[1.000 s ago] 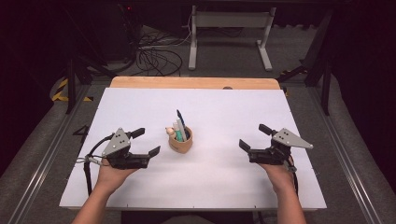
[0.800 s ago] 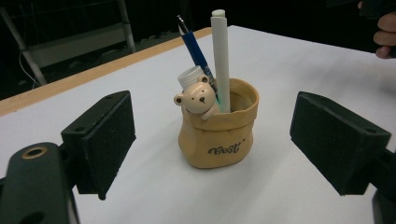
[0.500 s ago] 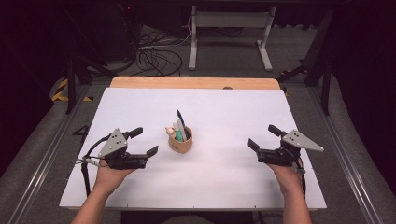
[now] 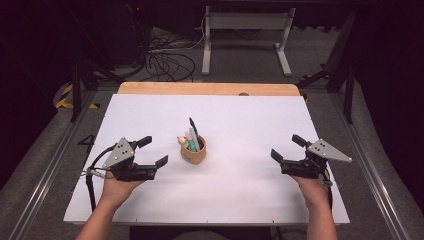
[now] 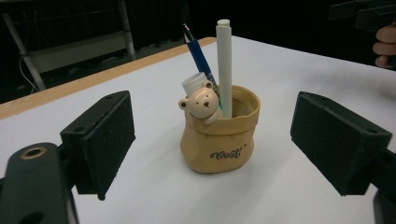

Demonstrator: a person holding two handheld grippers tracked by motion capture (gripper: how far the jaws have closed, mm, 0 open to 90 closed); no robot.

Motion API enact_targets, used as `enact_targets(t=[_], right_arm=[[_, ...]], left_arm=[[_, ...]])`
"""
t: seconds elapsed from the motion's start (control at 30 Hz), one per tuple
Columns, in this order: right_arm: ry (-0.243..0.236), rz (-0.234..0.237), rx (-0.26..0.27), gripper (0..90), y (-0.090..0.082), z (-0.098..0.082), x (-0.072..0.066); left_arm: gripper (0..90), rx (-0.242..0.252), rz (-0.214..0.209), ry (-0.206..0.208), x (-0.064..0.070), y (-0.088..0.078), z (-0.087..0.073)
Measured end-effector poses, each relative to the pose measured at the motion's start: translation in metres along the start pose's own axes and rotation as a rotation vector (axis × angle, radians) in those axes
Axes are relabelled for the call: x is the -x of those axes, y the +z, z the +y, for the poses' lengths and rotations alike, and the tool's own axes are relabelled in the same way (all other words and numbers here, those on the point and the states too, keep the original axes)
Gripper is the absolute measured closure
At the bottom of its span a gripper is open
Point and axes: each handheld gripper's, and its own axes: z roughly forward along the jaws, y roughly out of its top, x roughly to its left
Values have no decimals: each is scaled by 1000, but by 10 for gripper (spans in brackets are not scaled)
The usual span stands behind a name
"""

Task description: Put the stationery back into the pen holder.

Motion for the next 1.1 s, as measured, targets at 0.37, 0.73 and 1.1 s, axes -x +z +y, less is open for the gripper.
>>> enact_targets(t=[0.37,0.73,1.1], right_arm=[[5,-4,0,33,-1,-1,2],[4,-12,2,34,-1,-1,2],[1,-12,5,35,-2,0,2]], left_arm=[[144,8,-2,-15,-2,0,-2],[145,15,-4,-23,-3,-1,-2],[145,26,-4,-49,-6,-3,-3]])
